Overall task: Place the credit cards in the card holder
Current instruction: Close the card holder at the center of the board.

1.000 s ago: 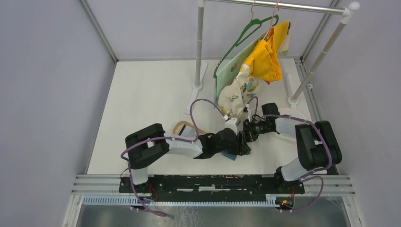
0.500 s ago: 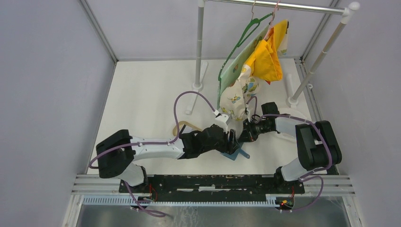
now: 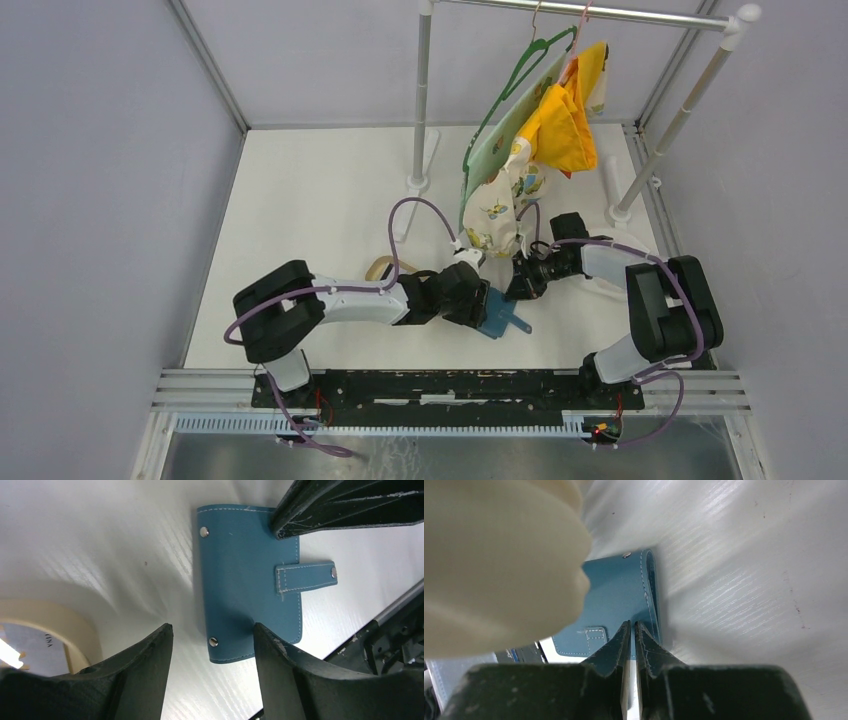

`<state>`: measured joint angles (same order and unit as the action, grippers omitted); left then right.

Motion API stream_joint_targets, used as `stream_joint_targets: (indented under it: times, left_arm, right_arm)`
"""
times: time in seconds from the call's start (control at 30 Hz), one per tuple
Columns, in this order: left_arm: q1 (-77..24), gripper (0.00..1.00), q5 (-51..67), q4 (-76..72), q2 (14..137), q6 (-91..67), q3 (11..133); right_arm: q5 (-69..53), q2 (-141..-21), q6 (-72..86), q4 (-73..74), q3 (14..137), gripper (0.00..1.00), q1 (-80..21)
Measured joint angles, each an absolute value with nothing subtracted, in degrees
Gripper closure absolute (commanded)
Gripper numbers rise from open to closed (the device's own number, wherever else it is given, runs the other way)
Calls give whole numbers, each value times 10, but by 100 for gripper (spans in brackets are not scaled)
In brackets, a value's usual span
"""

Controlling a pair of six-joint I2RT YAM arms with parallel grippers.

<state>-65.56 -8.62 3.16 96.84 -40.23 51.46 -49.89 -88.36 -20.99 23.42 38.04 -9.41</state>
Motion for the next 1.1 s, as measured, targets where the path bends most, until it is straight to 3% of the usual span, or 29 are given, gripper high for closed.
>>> stream_joint_targets:
  times: [0.4,0.83,0.9,1.1]
  left_arm:
    - [-638,37,9,-36,1016,-423,530]
    - [-612,92,65,-107,1038,-482,509]
    - [-612,98,66,-116,1037,-487,507]
    - [-615,98,60,-121,1016,-476,502]
  right_arm:
    - [-474,-870,-226,244,383,88,-105]
    - [-460,-858,-239,252,385,85,-104]
    - [-463,-852,-245,255,385,79,-104]
    - [-501,-819,-300,289,387,57,-104]
